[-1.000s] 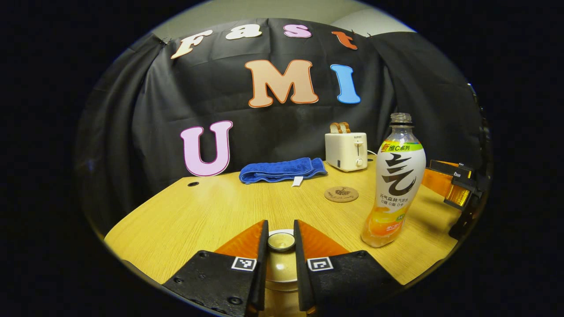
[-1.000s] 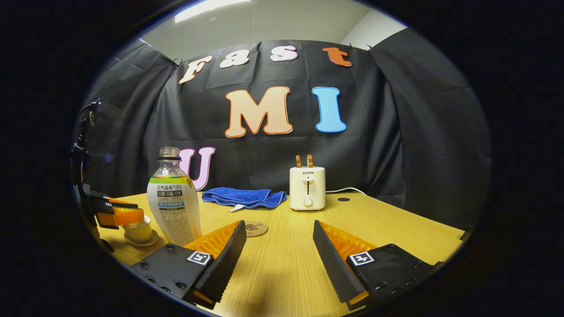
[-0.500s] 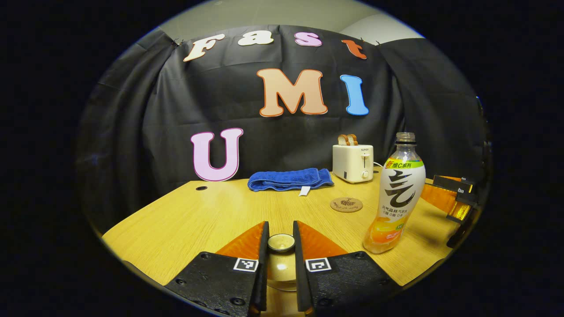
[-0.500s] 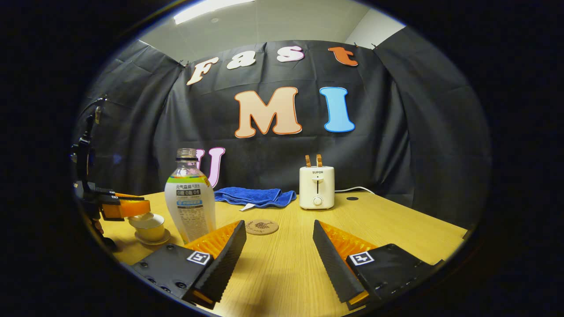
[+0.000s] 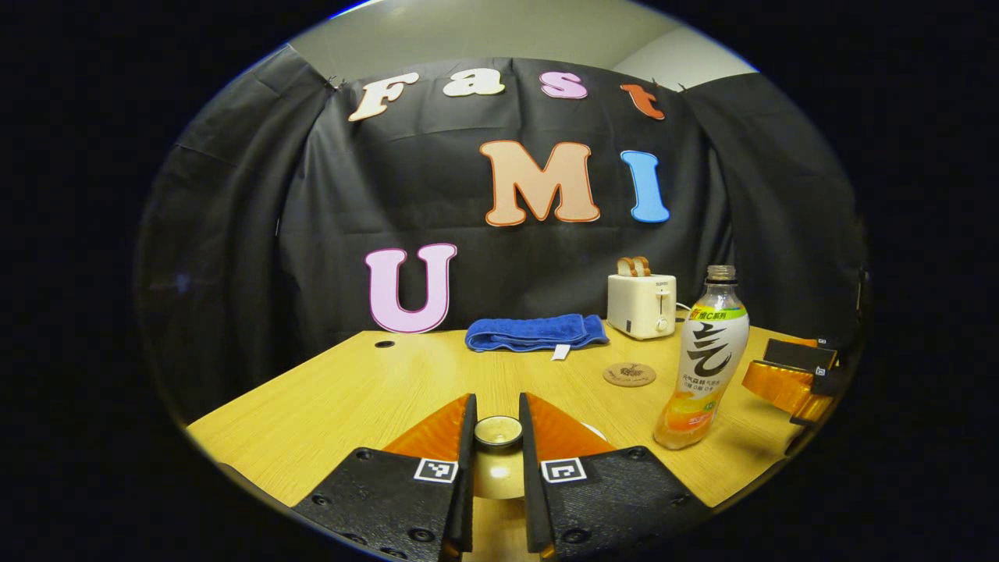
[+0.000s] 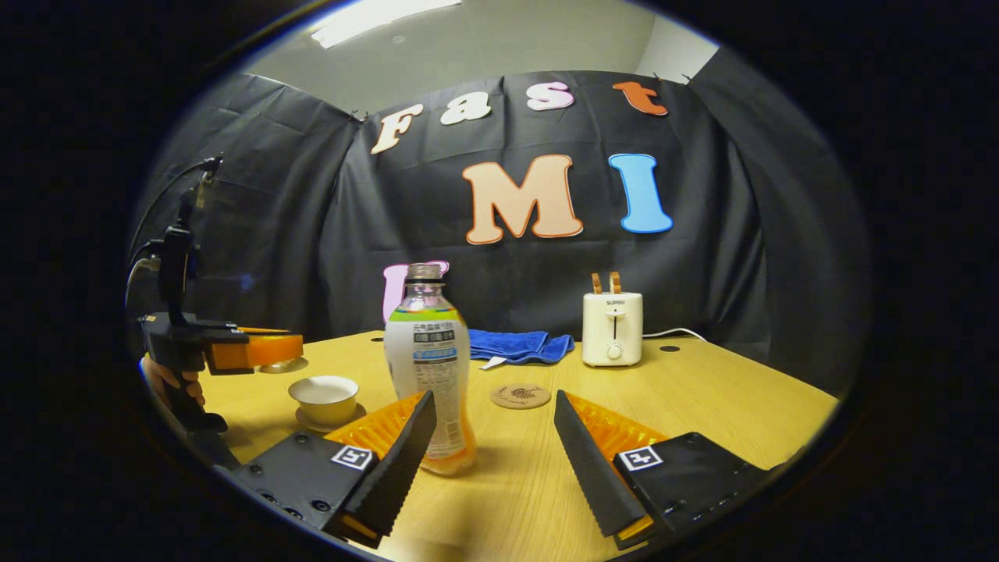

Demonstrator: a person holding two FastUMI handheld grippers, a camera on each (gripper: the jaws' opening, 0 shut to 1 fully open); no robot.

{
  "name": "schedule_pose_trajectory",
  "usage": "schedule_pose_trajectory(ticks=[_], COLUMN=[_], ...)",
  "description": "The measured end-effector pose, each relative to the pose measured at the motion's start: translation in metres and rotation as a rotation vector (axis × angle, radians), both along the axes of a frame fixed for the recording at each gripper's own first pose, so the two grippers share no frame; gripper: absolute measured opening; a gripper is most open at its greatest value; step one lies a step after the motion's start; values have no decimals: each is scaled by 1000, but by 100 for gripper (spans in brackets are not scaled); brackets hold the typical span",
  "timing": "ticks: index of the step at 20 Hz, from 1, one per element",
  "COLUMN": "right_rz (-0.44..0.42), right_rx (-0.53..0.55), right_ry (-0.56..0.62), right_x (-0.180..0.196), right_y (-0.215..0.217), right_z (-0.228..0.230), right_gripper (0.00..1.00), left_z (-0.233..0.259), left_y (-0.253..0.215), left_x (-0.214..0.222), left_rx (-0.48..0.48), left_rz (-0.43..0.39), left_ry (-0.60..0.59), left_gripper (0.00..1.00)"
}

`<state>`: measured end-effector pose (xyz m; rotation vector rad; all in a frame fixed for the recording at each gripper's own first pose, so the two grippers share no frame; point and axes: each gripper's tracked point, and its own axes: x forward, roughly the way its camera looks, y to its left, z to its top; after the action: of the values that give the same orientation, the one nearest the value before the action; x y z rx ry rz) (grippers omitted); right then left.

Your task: Open the teacup lid with one hand, grasp the water bottle and pour water into the teacup with the other hand; after pouring, place the water bottle on the coaster and then close the teacup lid.

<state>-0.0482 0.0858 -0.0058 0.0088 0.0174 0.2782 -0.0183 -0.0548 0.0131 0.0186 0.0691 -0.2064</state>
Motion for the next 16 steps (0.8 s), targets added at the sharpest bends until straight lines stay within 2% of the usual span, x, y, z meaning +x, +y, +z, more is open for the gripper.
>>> schedule_pose_trajectory(ticks=[5,7,8,12,13,14,15,16], right_rz=[47,57,60,58,59,64,70,71], right_rx=[0,-1,-4,-4,-7,-10,-13,-17], right_ry=[6,13,19,31,37,47,56,67], right_x=[-2,3,6,17,20,24,26,29], right_y=[26,34,36,47,50,53,57,59], right_z=[-1,-3,-4,-7,-9,-10,-12,-14], right_gripper=[94,97,94,99,95,97,94,98], left_z=[3,5,6,5,5,5,3,3], left_y=[15,21,24,34,37,39,40,43], left_x=[-5,-7,-8,-10,-9,-9,-9,-9], left_rx=[-5,-7,-10,-12,-18,-24,-28,-29], left_rz=[25,34,38,53,56,59,62,64], left_ry=[-6,-14,-18,-20,-18,-17,-16,-15], left_gripper=[24,24,24,24,24,24,24,24])
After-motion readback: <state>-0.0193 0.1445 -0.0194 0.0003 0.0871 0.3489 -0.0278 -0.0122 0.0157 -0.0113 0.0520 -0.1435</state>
